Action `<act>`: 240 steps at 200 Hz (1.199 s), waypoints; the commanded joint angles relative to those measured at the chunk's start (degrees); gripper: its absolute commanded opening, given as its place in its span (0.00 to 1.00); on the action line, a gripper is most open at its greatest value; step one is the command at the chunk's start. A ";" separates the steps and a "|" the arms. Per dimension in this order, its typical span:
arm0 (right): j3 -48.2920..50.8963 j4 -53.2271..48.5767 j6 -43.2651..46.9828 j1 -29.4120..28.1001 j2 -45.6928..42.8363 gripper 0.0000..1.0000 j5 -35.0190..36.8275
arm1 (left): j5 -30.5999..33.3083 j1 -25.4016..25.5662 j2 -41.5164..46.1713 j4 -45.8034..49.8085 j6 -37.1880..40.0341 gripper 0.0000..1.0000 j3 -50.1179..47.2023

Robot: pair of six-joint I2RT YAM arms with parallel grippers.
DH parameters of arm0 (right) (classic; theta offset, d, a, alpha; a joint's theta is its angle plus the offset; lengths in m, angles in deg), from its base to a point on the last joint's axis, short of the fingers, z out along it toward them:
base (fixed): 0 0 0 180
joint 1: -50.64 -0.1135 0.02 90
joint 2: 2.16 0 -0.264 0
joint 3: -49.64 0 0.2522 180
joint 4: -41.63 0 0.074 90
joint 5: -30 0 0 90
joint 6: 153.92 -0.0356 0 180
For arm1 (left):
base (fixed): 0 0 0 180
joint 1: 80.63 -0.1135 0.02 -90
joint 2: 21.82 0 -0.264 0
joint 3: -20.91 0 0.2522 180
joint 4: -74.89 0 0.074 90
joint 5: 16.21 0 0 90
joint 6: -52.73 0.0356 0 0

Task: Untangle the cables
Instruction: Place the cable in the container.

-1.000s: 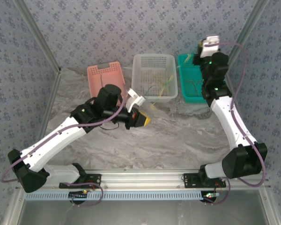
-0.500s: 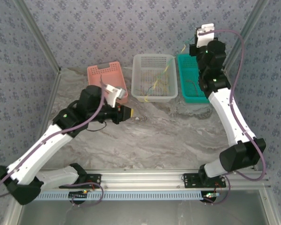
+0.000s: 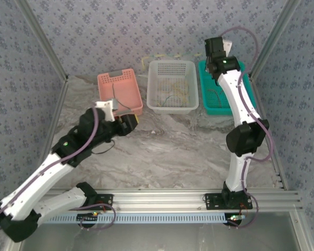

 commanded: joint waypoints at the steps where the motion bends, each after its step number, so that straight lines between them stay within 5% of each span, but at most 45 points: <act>1: -7.63 -14.24 -10.63 1.39 5.68 0.00 -9.41 | -1.93 0.75 -2.90 -7.04 -3.83 0.48 -1.09; 18: -11.68 -18.80 -12.32 1.03 9.64 0.00 -14.10 | -1.60 0.95 -2.94 -7.37 -3.64 0.47 -1.83; 151: -3.13 -29.54 -44.16 0.11 10.39 0.00 -17.35 | 1.32 0.86 5.64 -5.47 -3.67 0.44 -7.35; 240: 1.09 -22.88 -45.67 -3.79 11.58 0.00 -30.59 | 0.67 0.87 6.56 -6.37 -4.07 0.44 -9.41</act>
